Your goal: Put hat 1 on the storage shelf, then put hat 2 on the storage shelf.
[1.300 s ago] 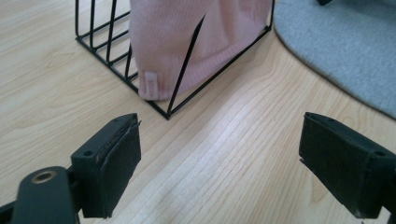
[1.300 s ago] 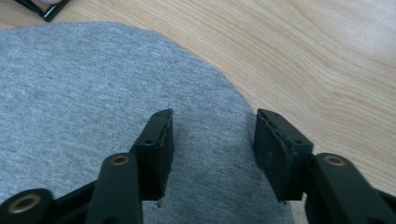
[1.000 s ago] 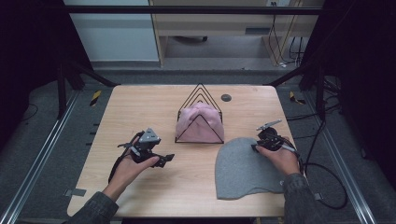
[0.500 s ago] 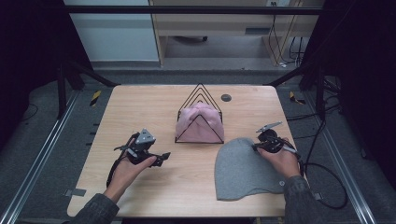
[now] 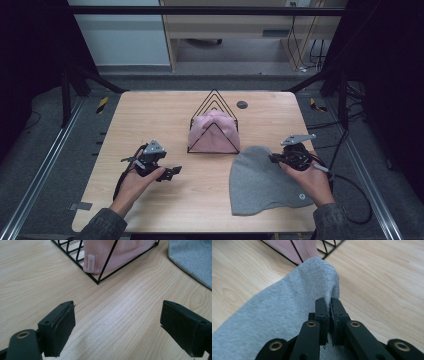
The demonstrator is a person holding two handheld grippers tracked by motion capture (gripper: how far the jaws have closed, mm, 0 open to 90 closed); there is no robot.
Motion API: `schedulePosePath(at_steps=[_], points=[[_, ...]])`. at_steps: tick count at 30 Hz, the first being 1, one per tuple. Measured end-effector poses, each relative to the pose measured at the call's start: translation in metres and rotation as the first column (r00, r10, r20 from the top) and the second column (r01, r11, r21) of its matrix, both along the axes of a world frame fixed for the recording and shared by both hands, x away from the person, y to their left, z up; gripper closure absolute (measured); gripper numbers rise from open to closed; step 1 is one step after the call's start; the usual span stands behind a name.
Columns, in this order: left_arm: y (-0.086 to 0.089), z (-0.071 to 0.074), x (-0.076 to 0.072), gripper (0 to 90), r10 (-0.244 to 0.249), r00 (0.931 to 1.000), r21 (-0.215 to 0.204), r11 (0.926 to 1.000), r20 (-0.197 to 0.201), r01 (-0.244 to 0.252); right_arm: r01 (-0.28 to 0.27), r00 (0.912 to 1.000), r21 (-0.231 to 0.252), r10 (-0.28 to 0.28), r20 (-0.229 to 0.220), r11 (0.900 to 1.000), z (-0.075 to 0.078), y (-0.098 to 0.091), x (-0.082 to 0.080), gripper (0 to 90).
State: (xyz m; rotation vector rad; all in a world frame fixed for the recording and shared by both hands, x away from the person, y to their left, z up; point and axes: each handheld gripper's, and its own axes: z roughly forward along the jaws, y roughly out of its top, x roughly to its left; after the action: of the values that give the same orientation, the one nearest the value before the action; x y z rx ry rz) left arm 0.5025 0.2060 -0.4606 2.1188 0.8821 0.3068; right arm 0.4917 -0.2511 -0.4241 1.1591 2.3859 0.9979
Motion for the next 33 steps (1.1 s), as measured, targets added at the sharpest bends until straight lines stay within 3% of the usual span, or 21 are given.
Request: schedulePosePath(at_steps=[6,14,23,26,33], points=[[-0.003,0.001,-0.003,12.3,-0.033,0.9994,-0.026,0.9991,-0.006,0.033,-0.069,0.9941,0.034,0.066,0.087,0.9971,0.027,0.008,-0.020,86.0],[-0.010,0.003,-0.009,12.7,-0.098,0.9951,-0.059,0.9935,-0.013,0.097,-0.155,0.9742,0.035,0.147,0.171,0.9873,0.062,0.034,-0.041,86.1],[-0.015,0.007,-0.016,13.3,-0.168,0.9857,-0.108,0.9801,-0.006,0.167,-0.222,0.9488,0.030,0.209,0.237,0.9747,0.094,0.067,-0.046,86.0],[-0.017,0.009,-0.019,13.3,-0.196,0.9806,-0.144,0.9705,0.000,0.194,-0.242,0.9405,0.032,0.227,0.253,0.9696,0.101,0.076,-0.046,86.1],[-0.019,0.011,-0.021,13.3,-0.222,0.9749,-0.155,0.9628,0.012,0.222,-0.281,0.9197,0.022,0.263,0.291,0.9593,0.114,0.097,-0.046,86.0]])
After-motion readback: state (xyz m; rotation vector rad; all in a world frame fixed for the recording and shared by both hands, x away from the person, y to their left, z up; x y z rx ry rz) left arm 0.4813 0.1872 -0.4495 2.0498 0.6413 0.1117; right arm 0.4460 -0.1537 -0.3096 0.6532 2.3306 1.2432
